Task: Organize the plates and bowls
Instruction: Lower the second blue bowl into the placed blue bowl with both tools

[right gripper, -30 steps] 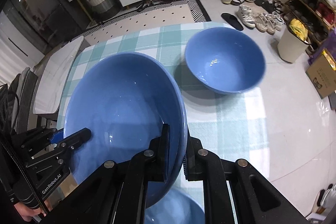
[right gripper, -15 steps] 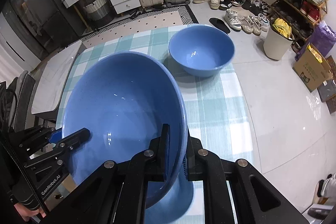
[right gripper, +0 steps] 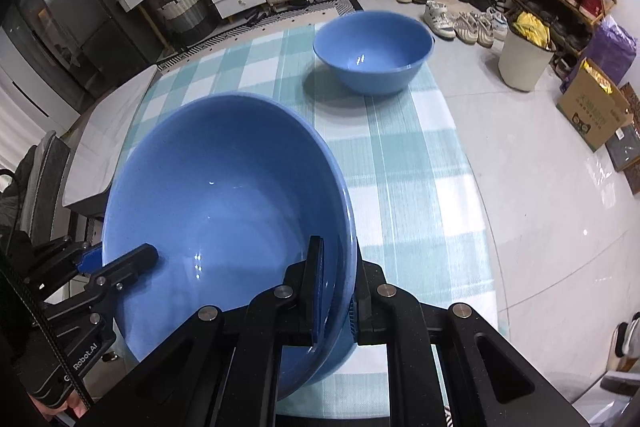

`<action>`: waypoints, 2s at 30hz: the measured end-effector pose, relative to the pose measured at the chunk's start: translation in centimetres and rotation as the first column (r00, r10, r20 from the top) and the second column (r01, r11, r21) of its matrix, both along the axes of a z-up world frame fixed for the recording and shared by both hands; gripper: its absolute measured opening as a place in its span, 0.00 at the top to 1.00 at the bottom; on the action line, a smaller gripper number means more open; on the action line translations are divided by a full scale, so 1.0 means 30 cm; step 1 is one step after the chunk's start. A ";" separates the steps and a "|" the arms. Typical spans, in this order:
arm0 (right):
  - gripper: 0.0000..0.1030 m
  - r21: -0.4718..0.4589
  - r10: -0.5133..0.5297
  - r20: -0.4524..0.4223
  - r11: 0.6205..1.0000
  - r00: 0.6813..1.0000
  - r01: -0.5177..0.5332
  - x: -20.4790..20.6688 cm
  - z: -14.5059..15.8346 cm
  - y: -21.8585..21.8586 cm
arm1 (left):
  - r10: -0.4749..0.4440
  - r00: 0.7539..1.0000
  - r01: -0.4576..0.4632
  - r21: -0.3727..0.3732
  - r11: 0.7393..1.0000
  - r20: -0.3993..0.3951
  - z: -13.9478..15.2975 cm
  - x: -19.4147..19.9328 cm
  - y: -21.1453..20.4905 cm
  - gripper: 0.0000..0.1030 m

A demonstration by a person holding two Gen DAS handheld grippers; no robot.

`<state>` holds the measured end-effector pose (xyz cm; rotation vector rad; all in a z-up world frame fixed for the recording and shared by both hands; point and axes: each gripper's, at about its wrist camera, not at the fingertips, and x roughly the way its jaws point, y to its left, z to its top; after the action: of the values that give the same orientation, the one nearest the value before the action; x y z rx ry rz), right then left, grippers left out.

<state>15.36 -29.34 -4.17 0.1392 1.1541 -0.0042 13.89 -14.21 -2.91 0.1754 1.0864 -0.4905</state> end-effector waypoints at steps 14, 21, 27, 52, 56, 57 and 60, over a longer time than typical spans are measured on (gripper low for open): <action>0.90 0.006 0.022 -0.028 1.000 0.999 -0.022 -0.018 -0.129 0.010 | 0.000 1.000 -0.001 0.078 0.997 0.009 -0.141 -0.045 -0.016 0.82; 0.90 -0.008 0.038 -0.038 0.999 0.999 -0.038 -0.031 -0.173 0.026 | -0.010 0.999 0.004 0.139 0.990 0.040 -0.190 -0.066 -0.027 0.81; 0.90 -0.013 0.037 -0.054 0.999 0.998 -0.038 -0.043 -0.215 0.025 | -0.029 0.999 0.021 0.174 0.984 0.041 -0.227 -0.071 -0.040 0.81; 0.88 -0.054 0.052 -0.043 0.997 0.998 -0.054 -0.077 -0.222 0.032 | -0.019 1.000 0.016 0.172 0.985 0.017 -0.278 -0.055 -0.053 0.75; 0.88 -0.044 0.043 -0.038 0.998 0.998 -0.045 -0.085 -0.220 0.022 | -0.025 0.999 0.019 0.198 0.980 0.031 -0.275 -0.059 -0.064 0.72; 0.88 -0.032 0.039 -0.035 0.999 0.999 -0.041 -0.090 -0.223 0.016 | -0.035 0.998 0.024 0.227 0.974 0.043 -0.275 -0.060 -0.072 0.70; 0.88 -0.014 0.028 -0.030 1.000 0.999 -0.028 -0.103 -0.225 0.009 | -0.039 0.998 0.027 0.234 0.972 0.048 -0.271 -0.052 -0.069 0.67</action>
<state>12.28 -29.06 -10.93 0.1107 1.1851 0.0105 12.32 -16.28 -11.05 0.4119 1.0896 -0.3845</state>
